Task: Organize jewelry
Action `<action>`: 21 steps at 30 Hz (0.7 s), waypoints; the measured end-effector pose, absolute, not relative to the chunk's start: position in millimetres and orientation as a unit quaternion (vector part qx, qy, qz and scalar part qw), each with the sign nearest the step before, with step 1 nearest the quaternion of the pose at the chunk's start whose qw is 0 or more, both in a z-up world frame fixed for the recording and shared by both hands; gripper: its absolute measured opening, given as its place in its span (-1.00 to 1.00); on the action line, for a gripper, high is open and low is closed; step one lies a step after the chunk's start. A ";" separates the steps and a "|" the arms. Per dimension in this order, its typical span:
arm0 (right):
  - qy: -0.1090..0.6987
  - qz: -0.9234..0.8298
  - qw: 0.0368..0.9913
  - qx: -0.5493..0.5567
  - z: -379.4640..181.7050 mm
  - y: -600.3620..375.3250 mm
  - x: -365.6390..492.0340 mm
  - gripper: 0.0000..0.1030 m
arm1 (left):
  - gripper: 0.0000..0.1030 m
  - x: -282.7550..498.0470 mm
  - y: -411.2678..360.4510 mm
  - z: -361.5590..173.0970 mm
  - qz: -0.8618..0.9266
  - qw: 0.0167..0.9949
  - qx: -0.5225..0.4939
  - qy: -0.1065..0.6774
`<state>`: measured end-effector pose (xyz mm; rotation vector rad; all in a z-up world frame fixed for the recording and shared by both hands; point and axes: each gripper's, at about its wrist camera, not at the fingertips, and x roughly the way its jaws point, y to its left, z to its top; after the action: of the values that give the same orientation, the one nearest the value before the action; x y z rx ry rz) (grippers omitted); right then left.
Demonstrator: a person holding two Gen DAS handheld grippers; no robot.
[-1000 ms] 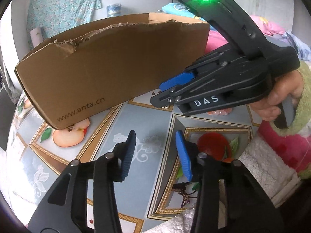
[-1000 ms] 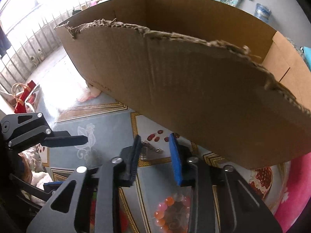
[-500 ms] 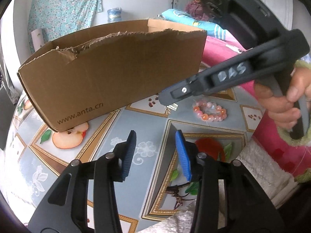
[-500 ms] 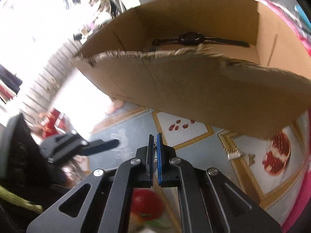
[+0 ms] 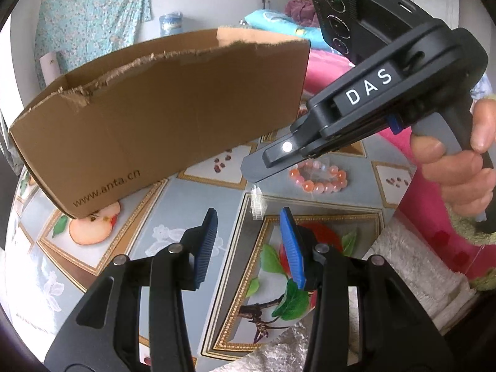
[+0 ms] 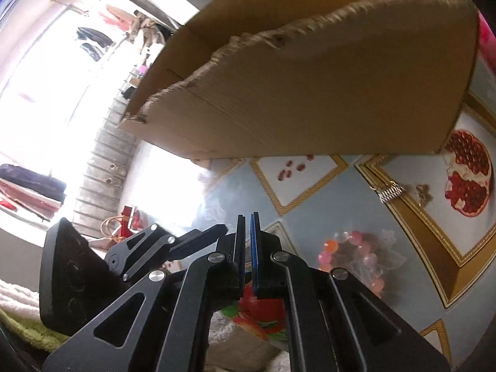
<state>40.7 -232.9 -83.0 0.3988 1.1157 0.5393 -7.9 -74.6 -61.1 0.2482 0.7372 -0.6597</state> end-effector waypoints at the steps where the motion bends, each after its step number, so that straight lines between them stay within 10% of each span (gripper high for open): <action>1: 0.520 0.251 0.795 0.186 -83.9 -233.1 41.0 -0.87 | -0.22 -7.4 -75.1 -61.8 -0.315 0.872 0.120 0.354; 21: 0.453 0.196 0.859 0.133 -61.9 -273.5 3.9 -0.86 | -0.62 18.2 -113.1 -62.5 -0.312 0.853 0.198 0.370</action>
<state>3.9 -273.5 -61.9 0.2786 0.9515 0.4112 18.2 -113.1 -62.5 0.4159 0.7785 -0.6563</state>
